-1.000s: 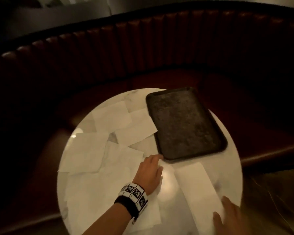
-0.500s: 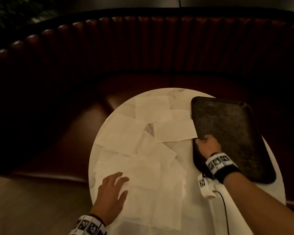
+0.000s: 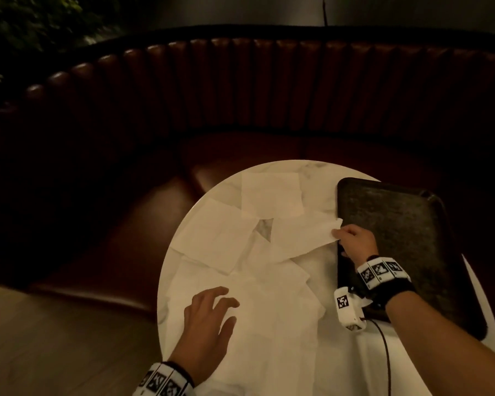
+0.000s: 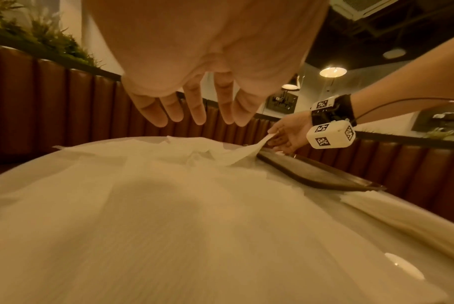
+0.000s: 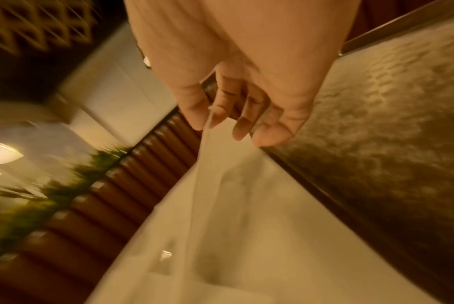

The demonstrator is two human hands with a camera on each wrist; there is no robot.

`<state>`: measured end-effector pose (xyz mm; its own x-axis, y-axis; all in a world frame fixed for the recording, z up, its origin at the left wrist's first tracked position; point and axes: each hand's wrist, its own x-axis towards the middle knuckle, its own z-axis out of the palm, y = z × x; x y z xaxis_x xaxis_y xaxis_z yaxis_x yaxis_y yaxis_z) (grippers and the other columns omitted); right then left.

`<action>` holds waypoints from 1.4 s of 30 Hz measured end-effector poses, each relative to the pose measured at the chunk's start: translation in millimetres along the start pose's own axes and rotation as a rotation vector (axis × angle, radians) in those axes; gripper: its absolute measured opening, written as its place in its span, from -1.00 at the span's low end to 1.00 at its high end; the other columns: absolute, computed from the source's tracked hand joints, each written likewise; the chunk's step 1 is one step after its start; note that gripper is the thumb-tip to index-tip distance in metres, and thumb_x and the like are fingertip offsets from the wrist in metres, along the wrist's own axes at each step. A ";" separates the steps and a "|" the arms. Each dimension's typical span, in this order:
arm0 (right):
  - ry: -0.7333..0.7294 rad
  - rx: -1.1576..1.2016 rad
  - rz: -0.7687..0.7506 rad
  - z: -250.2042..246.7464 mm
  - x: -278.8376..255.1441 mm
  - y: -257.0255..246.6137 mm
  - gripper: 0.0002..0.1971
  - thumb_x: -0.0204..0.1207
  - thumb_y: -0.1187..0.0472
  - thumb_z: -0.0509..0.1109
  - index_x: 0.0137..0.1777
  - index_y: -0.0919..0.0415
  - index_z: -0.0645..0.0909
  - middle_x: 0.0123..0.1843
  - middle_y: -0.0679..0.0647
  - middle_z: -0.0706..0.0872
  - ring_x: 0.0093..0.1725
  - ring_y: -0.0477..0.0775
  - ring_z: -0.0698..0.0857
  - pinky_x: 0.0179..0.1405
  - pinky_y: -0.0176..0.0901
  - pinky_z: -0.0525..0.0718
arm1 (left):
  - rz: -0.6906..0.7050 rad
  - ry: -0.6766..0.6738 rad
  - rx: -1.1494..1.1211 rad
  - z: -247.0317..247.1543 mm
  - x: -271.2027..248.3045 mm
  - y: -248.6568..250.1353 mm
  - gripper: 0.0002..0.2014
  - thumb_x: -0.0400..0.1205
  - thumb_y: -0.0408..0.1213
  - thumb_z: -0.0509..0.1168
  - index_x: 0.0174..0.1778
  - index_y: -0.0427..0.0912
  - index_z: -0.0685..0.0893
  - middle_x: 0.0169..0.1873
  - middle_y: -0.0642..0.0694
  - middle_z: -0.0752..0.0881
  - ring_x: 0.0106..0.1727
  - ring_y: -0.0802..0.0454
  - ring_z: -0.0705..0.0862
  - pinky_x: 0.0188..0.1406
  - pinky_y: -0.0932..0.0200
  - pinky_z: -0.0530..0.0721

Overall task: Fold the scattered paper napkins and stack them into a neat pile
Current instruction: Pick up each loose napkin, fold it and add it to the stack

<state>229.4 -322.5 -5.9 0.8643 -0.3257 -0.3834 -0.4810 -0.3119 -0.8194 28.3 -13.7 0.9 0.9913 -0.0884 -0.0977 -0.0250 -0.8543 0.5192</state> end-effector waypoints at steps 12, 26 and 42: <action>-0.484 0.860 -0.142 -92.3 -227.7 -69.5 -0.76 0.09 0.24 0.48 -0.39 0.17 0.42 -0.35 0.09 0.58 -0.29 0.07 0.61 -0.33 -0.07 0.56 | 0.267 -0.064 -0.626 -64.7 17.4 115.5 -0.53 0.55 0.34 0.09 0.38 0.39 0.35 0.36 0.44 0.40 0.44 0.43 0.30 0.41 0.25 0.37; -0.497 1.268 -0.129 -94.3 -310.4 -26.0 -0.36 0.59 0.07 -0.39 0.57 0.25 0.24 0.66 0.26 0.21 0.67 0.25 0.08 0.59 0.14 -0.21 | 0.367 0.047 -0.752 -59.2 -56.0 140.5 -0.45 0.44 0.21 0.42 0.34 0.29 0.43 0.25 0.35 0.55 0.33 0.27 0.55 0.18 0.37 0.54; -0.241 -0.977 -0.867 -68.9 -334.9 -83.5 -0.43 0.48 -0.39 0.06 0.39 -0.14 0.44 0.36 -0.21 0.57 0.47 -0.18 0.40 0.60 0.09 0.17 | 0.811 -0.079 0.143 -143.2 -40.5 119.6 -0.79 0.70 0.01 0.09 0.05 0.16 0.63 -0.16 0.14 0.65 -0.15 0.11 0.63 -0.15 -0.03 0.59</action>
<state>-30.0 -248.9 220.3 0.8983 0.4372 -0.0441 0.4163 -0.8788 -0.2334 3.7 -39.0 188.5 0.6463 -0.7367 0.1987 -0.7502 -0.5659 0.3421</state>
